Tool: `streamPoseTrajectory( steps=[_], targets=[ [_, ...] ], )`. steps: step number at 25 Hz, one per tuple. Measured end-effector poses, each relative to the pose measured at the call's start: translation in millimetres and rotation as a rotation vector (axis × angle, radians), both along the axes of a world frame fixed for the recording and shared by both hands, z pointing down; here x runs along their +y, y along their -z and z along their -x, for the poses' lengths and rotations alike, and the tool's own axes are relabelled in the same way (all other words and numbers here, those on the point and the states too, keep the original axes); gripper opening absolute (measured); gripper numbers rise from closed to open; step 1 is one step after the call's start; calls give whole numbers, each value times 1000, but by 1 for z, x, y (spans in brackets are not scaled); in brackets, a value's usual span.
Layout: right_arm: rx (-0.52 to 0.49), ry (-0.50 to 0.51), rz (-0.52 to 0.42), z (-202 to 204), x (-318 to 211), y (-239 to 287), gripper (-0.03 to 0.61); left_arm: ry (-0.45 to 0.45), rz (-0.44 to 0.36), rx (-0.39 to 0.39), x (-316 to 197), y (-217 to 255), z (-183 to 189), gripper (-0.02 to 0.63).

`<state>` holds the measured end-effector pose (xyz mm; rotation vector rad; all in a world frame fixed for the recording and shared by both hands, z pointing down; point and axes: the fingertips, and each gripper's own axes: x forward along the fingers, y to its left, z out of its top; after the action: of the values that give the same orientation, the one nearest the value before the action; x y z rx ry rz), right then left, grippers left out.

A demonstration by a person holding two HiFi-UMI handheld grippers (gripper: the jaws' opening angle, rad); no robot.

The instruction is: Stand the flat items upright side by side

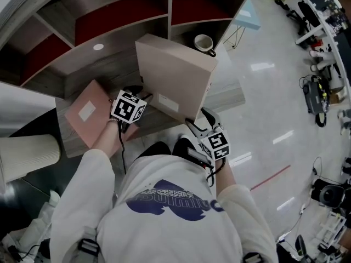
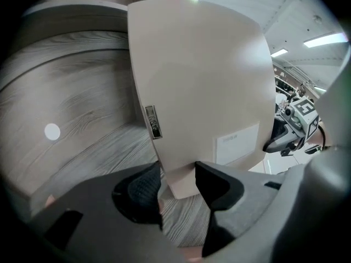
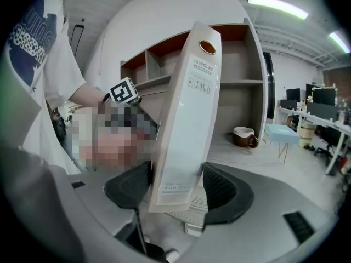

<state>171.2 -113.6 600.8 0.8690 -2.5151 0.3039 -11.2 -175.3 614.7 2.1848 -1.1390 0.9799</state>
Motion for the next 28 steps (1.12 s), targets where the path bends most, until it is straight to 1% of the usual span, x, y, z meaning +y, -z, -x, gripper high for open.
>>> streamPoseTrajectory(
  steps=[4,9,12,14,18,23,28],
  targets=[
    [65,-24,-27,5,11,-5,290,-23,-16,-27,4,-2,2,204],
    [92,-72,-49,11,22,-6,285,-47,-35,-50,4,-2,4,202],
    [95,-91,-49,17,26,-7,285,-52,-71,-67,3,-1,4,154],
    [109,-107,-39,20,27,-10,284,-52,-86,-69,1,-2,4,144],
    [157,-115,-36,19,30,-20,284,-70,-76,-63,1,-4,2,144],
    [231,-110,-58,19,30,-31,278,-94,-82,-64,3,-9,2,144],
    [269,-106,-23,22,34,-39,264,-95,-70,-81,4,-14,6,144]
  ],
)
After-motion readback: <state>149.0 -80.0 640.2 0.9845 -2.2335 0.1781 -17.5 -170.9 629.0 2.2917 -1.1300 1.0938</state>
